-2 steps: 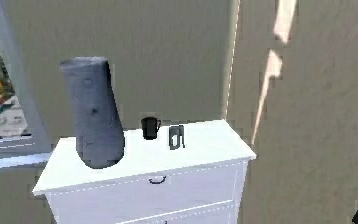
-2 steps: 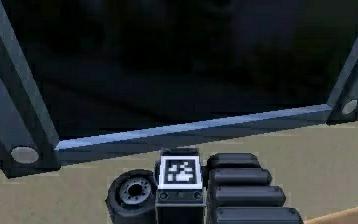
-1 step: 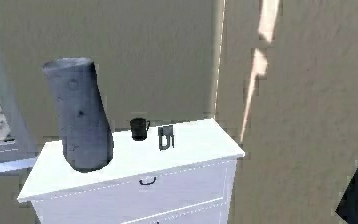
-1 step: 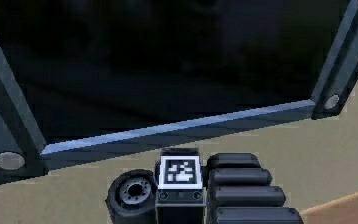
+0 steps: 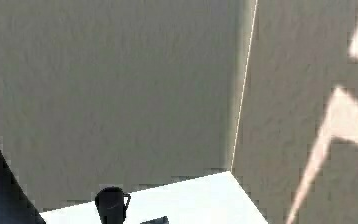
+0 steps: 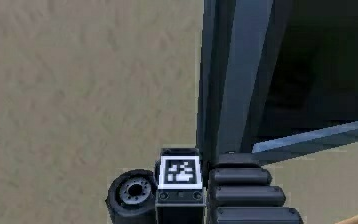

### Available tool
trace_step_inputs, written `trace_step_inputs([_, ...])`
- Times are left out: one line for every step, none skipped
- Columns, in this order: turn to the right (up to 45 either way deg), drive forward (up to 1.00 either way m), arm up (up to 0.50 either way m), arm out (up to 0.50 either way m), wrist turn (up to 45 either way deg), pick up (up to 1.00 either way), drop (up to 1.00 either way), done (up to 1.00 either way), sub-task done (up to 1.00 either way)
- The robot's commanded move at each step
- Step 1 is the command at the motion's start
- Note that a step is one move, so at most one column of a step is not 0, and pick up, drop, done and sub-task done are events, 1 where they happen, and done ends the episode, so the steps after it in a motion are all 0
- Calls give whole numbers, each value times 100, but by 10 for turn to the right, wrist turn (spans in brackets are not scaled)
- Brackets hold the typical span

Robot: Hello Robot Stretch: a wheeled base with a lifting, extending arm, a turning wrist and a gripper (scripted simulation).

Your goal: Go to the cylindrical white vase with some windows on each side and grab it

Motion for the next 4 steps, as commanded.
trace_step_inputs([-450,0,0,0,0,0,0,0,0])
trace_step_inputs([-450,0,0,0,0,0,0,0,0])
trace_step_inputs([-420,0,0,0,0,0,0,0,0])
trace_step_inputs([0,0,0,8,0,0,0,0,0])
